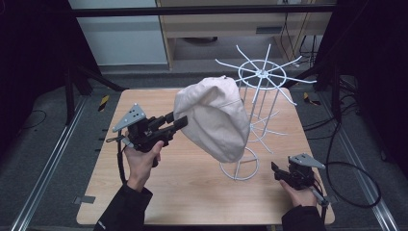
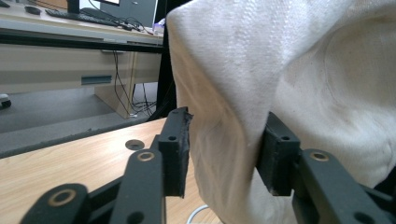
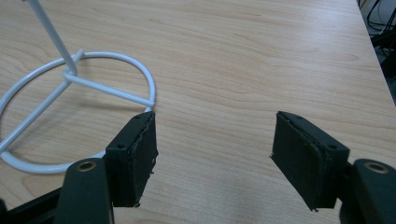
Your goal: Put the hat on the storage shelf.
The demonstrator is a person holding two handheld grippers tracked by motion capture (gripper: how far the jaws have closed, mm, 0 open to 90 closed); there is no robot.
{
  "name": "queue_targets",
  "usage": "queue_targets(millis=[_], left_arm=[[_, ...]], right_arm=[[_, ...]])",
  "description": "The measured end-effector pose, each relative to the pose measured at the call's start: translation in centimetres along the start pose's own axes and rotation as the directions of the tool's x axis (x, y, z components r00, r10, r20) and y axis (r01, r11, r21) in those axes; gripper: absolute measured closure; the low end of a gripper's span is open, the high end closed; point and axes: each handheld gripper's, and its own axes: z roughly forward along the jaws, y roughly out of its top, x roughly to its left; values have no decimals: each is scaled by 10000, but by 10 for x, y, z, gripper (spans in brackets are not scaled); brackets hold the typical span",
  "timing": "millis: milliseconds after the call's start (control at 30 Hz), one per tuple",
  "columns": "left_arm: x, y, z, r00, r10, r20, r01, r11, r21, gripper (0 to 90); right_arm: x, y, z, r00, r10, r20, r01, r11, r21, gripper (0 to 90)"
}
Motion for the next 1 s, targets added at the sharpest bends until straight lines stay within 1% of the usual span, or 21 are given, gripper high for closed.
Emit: queue_targets(millis=[100, 133, 333, 600, 700, 833, 900, 1000], left_arm=[[-1, -1, -8, 9997, 183, -148, -182, 9998, 52, 520], [-1, -1, -11, 9996, 227, -188, -227, 9997, 47, 507], [-2, -4, -27, 9993, 350, -151, -349, 9994, 42, 463], [-6, -8, -36, 9976, 623, -299, -617, 9979, 194, 399], [-6, -11, -41, 9967, 675, -447, -665, 9975, 247, 384], [-1, -15, -49, 9949, 678, -741, -659, 9974, 288, 372], [3, -18, -53, 9932, 697, -928, -666, 9971, 365, 366], [9, -26, -60, 9902, 721, -1197, -653, 9960, 602, 363]], right_arm=[[0, 0, 0, 10000, 32, -8, -32, 10000, -13, 308], [0, 0, 0, 10000, -27, 21, 27, 10000, -34, 308], [0, 0, 0, 10000, 2, 13, -2, 10000, 0, 306], [0, -1, 0, 10000, -1, 15, 1, 10000, 7, 305], [0, -1, 0, 10000, -1, 14, 1, 10000, -8, 304], [0, -1, 0, 10000, 27, 7, -27, 10000, 6, 303], [0, -1, 0, 10000, 31, 6, -31, 10000, -2, 302], [0, 0, -1, 10000, 23, 13, -23, 10000, -13, 301]])
